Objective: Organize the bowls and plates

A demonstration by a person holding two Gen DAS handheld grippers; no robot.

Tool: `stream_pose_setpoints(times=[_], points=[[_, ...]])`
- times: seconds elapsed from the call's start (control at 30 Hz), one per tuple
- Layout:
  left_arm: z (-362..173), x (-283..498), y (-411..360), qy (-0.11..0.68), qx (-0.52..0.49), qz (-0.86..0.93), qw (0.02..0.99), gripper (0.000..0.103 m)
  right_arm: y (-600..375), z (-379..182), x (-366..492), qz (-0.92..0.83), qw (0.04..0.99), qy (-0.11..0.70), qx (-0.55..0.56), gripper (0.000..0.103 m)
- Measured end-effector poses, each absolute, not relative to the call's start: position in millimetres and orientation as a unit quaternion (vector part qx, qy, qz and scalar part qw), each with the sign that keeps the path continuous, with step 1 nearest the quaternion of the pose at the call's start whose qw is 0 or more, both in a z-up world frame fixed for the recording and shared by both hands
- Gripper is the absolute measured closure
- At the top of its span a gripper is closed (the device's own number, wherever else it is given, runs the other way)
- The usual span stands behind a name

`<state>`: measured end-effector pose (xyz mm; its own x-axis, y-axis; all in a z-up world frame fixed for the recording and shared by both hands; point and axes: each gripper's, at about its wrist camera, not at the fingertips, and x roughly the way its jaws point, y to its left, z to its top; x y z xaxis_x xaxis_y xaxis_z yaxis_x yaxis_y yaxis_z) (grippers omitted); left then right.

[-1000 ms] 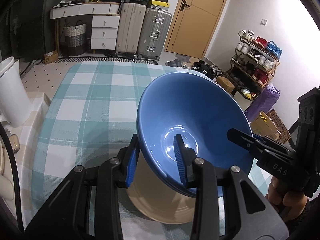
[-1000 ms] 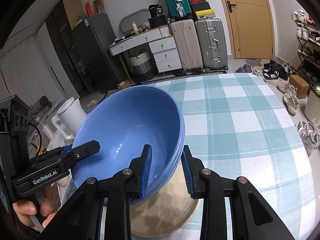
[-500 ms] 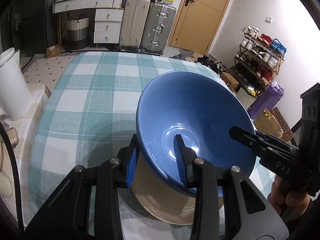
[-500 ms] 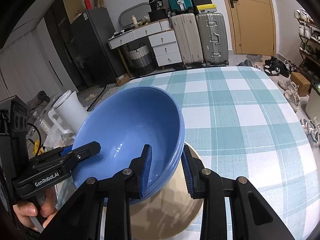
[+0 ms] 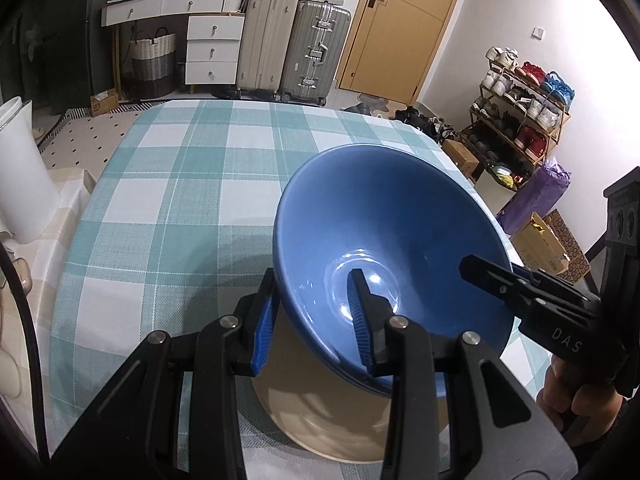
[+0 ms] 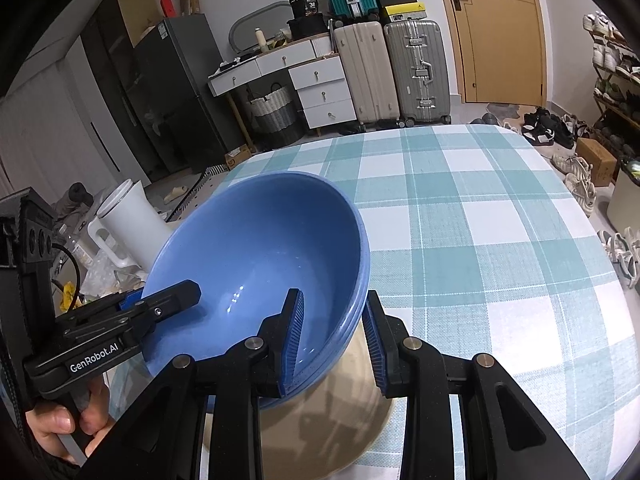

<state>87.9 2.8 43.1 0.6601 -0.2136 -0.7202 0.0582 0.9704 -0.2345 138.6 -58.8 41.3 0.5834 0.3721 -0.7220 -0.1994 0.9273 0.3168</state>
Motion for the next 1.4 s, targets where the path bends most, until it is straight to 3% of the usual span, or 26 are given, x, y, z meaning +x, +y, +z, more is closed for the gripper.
stream_pose_setpoints(times=[0.27,0.37,0.43,0.47,0.53,0.6,0.7,0.8,1.1,1.4], points=[[35,96,3,0.405,-0.089,-0.077,0.907,0.072,-61,40,141,0.170,0.880,0.432,0.103,0.070],[33,97,5,0.402,-0.083,-0.076,0.909,0.066,-62,41,140,0.175,0.880,0.431,0.101,0.065],[34,94,8,0.396,-0.077,-0.073,0.912,0.055,-63,44,138,0.172,0.885,0.423,0.087,0.061],[36,93,9,0.389,-0.075,-0.070,0.916,0.052,-63,46,136,0.172,0.890,0.416,0.079,0.055],[39,89,14,0.380,-0.072,-0.066,0.920,0.036,-65,49,133,0.180,0.893,0.407,0.074,0.048],[42,83,17,0.362,-0.063,-0.068,0.927,0.027,-68,52,129,0.190,0.895,0.396,0.069,0.030],[51,66,23,0.328,-0.045,-0.068,0.941,0.019,-74,56,120,0.213,0.900,0.374,0.067,0.016],[57,51,27,0.302,-0.032,-0.065,0.951,0.001,-80,59,110,0.232,0.907,0.346,0.058,0.001],[47,9,51,0.250,-0.055,-0.085,0.963,0.001,-99,58,72,0.275,0.923,0.267,0.028,0.001],[28,-14,48,0.231,-0.040,-0.101,0.967,0.001,-98,36,51,0.290,0.925,0.245,-0.003,0.001]])
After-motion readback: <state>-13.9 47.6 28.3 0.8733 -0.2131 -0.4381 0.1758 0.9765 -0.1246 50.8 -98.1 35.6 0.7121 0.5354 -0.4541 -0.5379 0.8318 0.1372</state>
